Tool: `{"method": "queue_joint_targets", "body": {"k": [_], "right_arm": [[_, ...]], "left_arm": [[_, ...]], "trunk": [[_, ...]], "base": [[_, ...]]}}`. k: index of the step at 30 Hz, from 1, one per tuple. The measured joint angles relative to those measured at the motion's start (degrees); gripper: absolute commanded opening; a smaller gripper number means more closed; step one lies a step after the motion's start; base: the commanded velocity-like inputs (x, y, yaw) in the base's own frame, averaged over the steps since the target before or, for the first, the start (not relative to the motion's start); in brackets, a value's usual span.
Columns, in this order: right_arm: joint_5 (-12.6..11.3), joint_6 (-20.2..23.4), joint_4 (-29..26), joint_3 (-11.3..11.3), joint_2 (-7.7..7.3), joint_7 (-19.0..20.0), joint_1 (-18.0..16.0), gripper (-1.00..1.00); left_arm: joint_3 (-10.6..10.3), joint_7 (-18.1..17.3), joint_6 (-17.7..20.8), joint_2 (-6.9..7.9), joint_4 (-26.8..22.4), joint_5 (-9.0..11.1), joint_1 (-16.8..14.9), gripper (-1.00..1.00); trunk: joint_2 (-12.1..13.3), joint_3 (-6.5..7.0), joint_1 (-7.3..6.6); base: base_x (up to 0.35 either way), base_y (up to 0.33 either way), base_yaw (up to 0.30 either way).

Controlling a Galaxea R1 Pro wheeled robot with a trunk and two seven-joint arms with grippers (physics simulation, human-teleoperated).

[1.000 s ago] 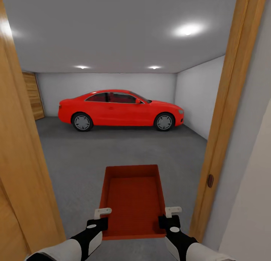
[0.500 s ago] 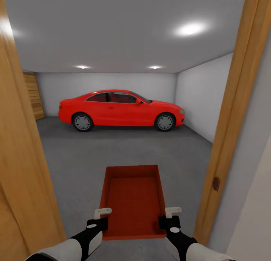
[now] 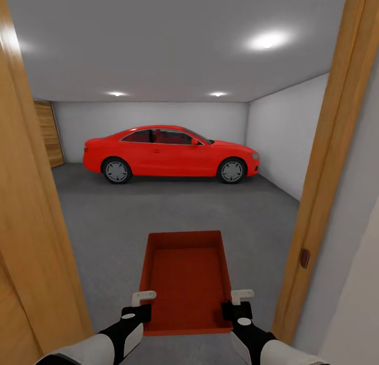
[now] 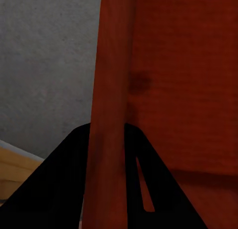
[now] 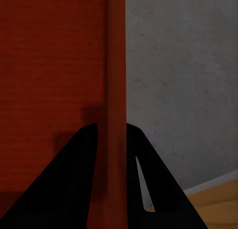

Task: Move the two storage containers from the living room to the garage. In the garage, place one container on the floor and stack the other container on top of it (either order is fine).

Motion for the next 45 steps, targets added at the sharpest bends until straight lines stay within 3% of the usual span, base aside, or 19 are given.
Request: {"method": "queue_joint_targets", "body": {"k": [45], "right_arm": [[0.03,0.0,0.0,-0.01,0.0,0.0,-0.02,-1.0]], "left_arm": [[0.05,-0.05,-0.04,0.0,0.02,0.01,0.0,-1.0]], "trunk": [[-0.01,0.0,-0.02]], "base": [[0.317,0.0,0.018]]}}
